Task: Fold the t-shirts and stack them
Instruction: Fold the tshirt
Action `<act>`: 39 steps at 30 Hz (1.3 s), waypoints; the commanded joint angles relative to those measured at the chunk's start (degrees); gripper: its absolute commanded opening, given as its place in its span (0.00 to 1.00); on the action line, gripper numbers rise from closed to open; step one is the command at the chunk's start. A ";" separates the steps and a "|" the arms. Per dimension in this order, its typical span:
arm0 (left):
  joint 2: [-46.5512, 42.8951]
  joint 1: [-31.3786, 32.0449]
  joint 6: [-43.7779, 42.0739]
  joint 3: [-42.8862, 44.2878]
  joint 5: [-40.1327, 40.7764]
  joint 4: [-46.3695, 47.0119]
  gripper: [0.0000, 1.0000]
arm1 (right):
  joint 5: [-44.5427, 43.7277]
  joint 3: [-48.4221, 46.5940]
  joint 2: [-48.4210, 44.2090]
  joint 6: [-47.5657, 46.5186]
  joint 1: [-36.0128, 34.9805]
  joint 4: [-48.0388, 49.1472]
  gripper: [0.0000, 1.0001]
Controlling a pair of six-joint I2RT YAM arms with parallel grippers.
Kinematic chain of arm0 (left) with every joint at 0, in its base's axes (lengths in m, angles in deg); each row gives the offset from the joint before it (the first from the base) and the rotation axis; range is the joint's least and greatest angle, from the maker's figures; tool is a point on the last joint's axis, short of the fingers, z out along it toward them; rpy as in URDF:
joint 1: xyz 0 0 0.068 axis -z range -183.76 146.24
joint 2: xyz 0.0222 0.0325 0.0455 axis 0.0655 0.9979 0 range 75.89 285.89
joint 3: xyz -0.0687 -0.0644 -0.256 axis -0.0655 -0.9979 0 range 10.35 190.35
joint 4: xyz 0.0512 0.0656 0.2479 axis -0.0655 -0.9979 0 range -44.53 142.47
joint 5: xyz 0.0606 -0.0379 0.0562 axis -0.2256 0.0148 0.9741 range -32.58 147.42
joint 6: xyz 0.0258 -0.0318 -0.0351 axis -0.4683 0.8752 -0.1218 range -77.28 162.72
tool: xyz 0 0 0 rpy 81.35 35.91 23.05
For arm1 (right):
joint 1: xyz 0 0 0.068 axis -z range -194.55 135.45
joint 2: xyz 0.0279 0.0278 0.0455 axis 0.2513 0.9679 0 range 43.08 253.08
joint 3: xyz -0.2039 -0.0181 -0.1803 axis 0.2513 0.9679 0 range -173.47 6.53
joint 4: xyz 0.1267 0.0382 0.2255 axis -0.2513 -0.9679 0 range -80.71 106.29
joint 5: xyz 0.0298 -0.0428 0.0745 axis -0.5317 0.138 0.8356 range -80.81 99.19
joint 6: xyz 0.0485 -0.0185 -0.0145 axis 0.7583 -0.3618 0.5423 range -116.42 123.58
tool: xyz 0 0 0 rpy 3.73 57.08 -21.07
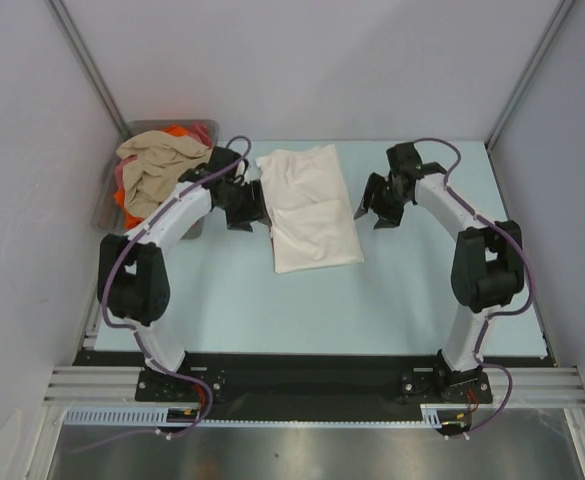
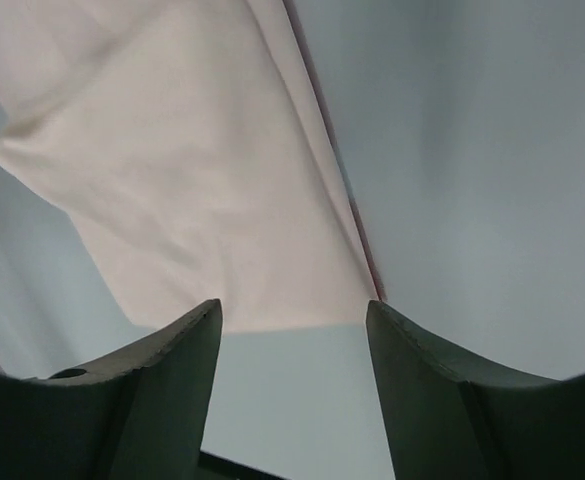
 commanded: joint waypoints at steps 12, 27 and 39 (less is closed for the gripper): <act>-22.69 2.91 7.04 -37.92 -7.68 27.05 0.60 | 7.02 28.54 -6.25 2.94 -1.38 21.76 0.59; -19.80 4.84 15.22 -52.53 -7.43 48.26 0.56 | 5.79 30.91 -1.24 0.31 1.35 24.68 0.17; -9.08 5.90 16.63 -50.77 -5.94 53.89 0.52 | 7.90 31.79 -0.71 -0.49 1.61 25.55 0.00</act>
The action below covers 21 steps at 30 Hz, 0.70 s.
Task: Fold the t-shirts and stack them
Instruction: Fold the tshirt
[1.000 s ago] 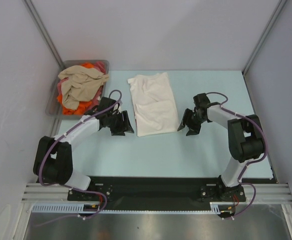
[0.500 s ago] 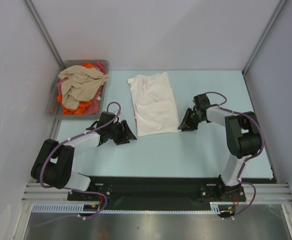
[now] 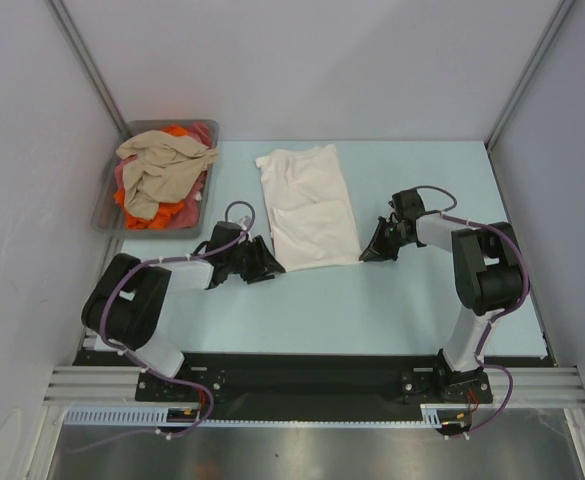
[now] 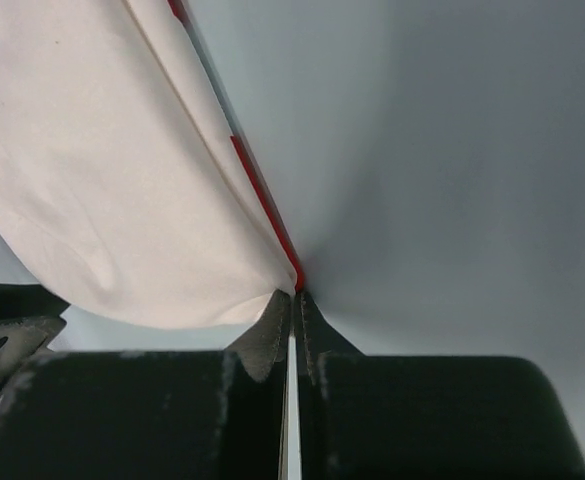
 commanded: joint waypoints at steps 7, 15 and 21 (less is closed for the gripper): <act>6.73 0.79 0.04 2.50 4.12 0.63 0.33 | -1.52 1.52 2.30 -1.16 0.06 1.40 0.00; 8.85 1.40 -0.48 4.53 3.78 0.37 0.00 | -0.81 6.17 -1.38 0.77 -0.03 3.95 0.00; -3.26 2.90 -0.31 -0.03 2.55 -5.25 0.00 | -2.47 13.20 -12.18 3.84 -2.49 1.59 0.00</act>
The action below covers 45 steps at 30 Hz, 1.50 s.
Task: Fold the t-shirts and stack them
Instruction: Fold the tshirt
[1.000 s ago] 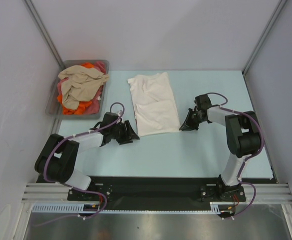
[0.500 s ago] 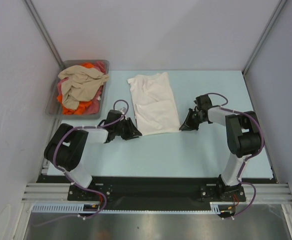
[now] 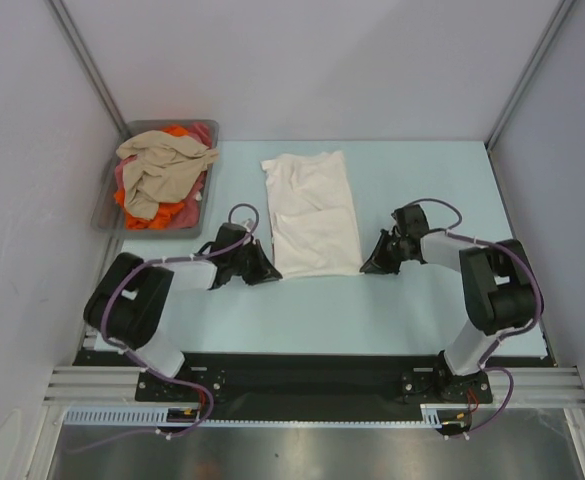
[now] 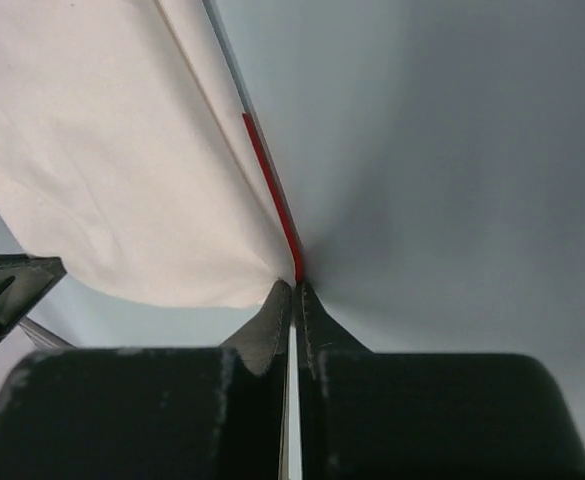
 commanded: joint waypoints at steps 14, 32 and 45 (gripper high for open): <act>-52.92 14.02 2.17 -6.98 12.13 -42.15 0.00 | -22.31 13.70 -52.42 25.56 -24.06 -30.43 0.00; -36.70 5.96 -6.69 16.13 12.93 -44.28 0.02 | -35.69 -16.00 -31.53 10.47 -19.00 -34.75 0.00; -10.24 -5.75 -13.55 35.21 8.89 -42.96 0.00 | -24.87 -35.25 -8.16 -0.18 -6.85 -28.51 0.00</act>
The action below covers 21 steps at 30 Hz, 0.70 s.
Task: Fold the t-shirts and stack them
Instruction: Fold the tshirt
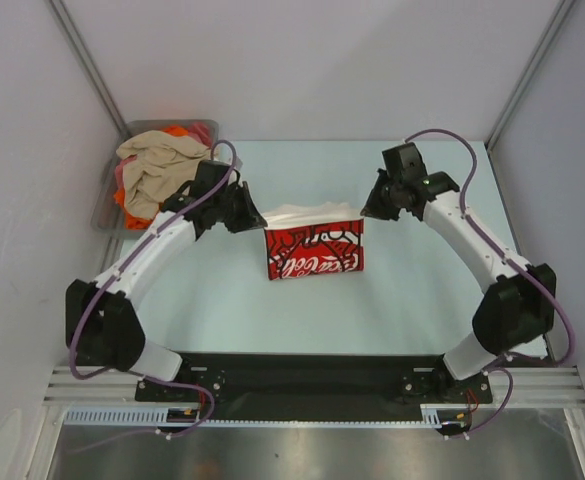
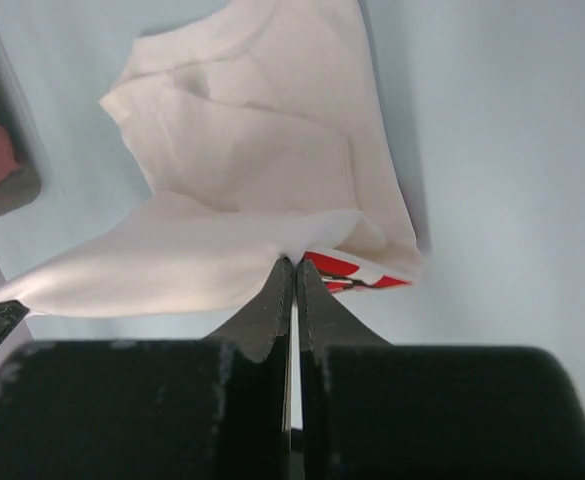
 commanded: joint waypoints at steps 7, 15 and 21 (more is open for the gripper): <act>11.66 -6.95 -2.91 9.44 -1.01 0.71 0.00 | 1.66 -14.89 15.19 -6.97 3.04 1.81 0.00; 23.96 -9.32 -1.94 15.86 -2.68 2.03 0.00 | 3.68 -22.01 25.46 -7.14 4.44 1.81 0.00; 30.47 -10.20 -1.33 19.64 -3.03 2.12 0.00 | 5.61 -26.49 31.19 -6.79 5.15 1.81 0.00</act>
